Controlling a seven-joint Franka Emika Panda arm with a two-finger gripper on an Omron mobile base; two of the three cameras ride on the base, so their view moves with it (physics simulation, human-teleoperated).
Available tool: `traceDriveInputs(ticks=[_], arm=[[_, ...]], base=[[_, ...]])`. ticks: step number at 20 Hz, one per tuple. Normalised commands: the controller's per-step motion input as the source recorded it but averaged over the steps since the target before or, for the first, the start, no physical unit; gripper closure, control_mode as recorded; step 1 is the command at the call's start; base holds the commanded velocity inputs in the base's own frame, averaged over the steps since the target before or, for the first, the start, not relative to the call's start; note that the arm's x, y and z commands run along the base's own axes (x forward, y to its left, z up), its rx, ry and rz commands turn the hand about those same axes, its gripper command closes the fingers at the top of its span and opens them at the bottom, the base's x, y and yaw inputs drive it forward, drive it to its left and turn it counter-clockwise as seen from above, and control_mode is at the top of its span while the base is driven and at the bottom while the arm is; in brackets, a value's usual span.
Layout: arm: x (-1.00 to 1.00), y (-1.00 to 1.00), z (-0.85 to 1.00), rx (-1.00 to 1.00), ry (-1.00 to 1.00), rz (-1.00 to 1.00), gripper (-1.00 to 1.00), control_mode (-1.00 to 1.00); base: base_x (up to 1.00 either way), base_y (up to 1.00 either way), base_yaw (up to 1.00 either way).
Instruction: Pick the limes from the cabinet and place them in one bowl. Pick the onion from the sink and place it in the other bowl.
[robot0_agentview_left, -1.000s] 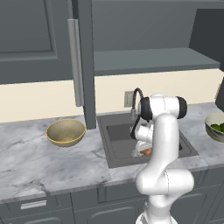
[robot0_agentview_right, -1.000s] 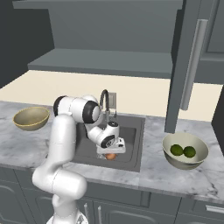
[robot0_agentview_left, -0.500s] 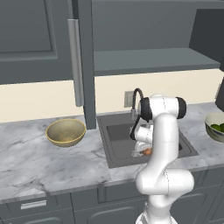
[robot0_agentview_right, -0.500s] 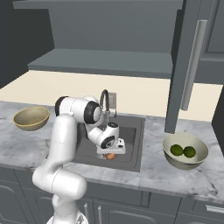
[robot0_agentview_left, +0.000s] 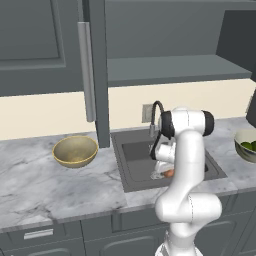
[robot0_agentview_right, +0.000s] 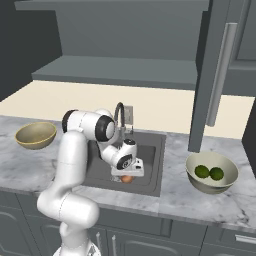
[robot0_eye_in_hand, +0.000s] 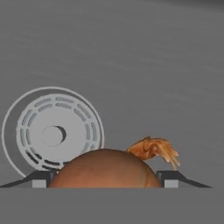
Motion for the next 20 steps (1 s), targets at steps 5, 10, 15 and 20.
traceDriveInputs(ticks=[5,10,15,20], arm=[[-0.18,-0.07,0.16,0.0,0.0,-0.01,1.0,-1.0],[-0.15,-0.07,0.22,0.0,0.0,-0.01,1.0,-1.0],[-0.11,-0.04,0.23,0.0,0.0,0.0,1.0,-1.0],[-0.08,-0.05,0.27,0.0,0.0,0.0,1.0,-1.0]], base=[[0.0,0.0,0.0],[0.0,0.0,0.0],[0.0,0.0,0.0],[0.0,0.0,0.0]])
